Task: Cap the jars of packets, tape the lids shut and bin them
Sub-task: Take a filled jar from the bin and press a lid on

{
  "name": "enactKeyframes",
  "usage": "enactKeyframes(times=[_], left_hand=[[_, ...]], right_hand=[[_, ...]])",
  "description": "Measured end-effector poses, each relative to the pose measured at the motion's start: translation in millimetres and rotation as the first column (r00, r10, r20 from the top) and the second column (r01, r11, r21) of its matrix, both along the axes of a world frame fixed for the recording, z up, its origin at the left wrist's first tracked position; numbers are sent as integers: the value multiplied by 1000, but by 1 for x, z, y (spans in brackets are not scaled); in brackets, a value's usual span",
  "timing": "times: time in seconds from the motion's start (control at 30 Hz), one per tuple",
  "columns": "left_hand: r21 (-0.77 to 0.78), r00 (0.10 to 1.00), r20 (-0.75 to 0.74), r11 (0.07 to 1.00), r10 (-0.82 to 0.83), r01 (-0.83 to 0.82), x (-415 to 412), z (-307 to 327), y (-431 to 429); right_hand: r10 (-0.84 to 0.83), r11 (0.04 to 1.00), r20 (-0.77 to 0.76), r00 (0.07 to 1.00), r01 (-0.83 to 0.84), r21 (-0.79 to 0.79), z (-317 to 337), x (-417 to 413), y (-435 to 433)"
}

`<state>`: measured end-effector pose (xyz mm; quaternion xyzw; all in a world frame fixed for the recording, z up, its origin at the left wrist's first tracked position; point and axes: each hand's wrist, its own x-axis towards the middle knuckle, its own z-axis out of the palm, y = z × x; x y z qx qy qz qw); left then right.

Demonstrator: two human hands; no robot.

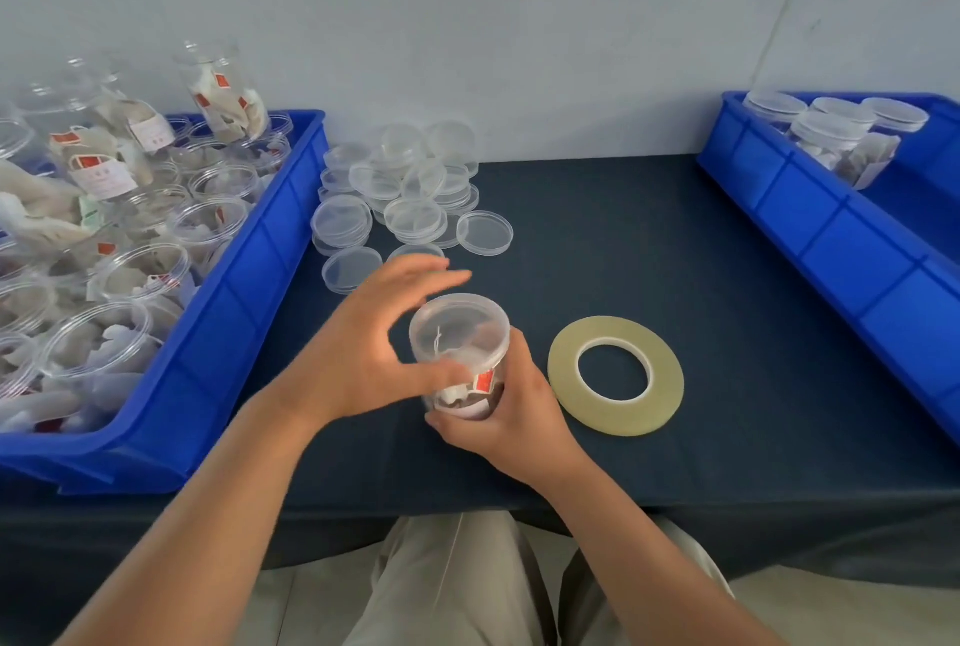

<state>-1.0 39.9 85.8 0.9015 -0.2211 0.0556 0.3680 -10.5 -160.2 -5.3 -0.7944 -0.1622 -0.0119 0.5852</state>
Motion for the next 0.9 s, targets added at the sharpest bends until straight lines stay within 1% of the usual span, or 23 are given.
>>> enactKeyframes(times=[0.07,0.1,0.13,0.17,0.2,0.23,0.27,0.3,0.33,0.37,0.4,0.43,0.47,0.5,0.53,0.57,0.6,0.63,0.7,0.77,0.83,0.9], left_hand=[[-101,987,-160,995,7,-24,-10,3,6],[-122,972,-236,992,6,-36,-17,4,1],[-100,961,-275,993,31,-61,-25,5,-8],[-45,960,-262,992,102,-117,-32,4,-21],[18,956,-208,978,206,-207,-37,1,-35],[73,936,-136,945,325,-318,-40,-2,-50],[115,897,-72,897,437,-428,-41,-2,-64],[142,859,-9,851,512,-506,-41,-3,-75],[151,838,58,825,543,-545,-39,-3,-80],[127,842,129,833,525,-539,-36,-4,-80],[90,869,170,871,465,-483,-34,-3,-75],[57,915,170,924,365,-379,-31,-2,-65],[36,964,128,970,234,-240,-27,-2,-53],[15,994,75,996,83,-84,-23,-1,-40],[-9,999,32,999,-43,43,-19,0,-29],[-22,994,-1,994,-106,106,-16,1,-20],[-18,994,-21,994,-112,111,-14,2,-13],[1,997,-22,997,-75,75,-12,2,-7],[14,998,-19,999,51,-51,-14,3,2],[-44,986,-87,988,143,-147,-23,1,4],[-75,967,-151,973,206,-219,-39,-6,-15],[-90,933,-113,932,341,-351,-53,-16,-46]], right_hand=[[-34,999,6,999,33,18,-1,0,1],[-41,999,30,999,40,14,-1,0,2],[-40,999,62,997,40,-2,0,0,5],[-32,999,94,995,35,-32,1,0,7],[-22,998,114,993,29,-62,3,0,10],[-9,995,126,992,21,-94,6,-1,12],[9,992,142,990,9,-128,8,-2,13],[28,988,161,987,-2,-157,8,-3,13],[49,985,163,985,-21,-169,8,-3,11],[70,987,144,987,-47,-157,7,-4,9],[88,989,110,990,-74,-128,6,-3,6],[112,990,72,991,-104,-100,5,-2,2],[143,987,41,989,-139,-82,5,0,0],[175,982,25,984,-173,-78,5,1,-2],[201,977,17,979,-199,-72,5,1,-3],[212,976,13,977,-210,-63,5,1,-4],[209,977,8,978,-209,-44,5,1,-3],[197,980,10,980,-196,-24,5,2,-3],[149,989,26,989,-149,-7,3,1,-2],[103,995,36,994,-103,0,1,0,1],[77,997,47,996,-78,24,0,-2,3],[44,999,71,996,-46,22,2,-4,5]])
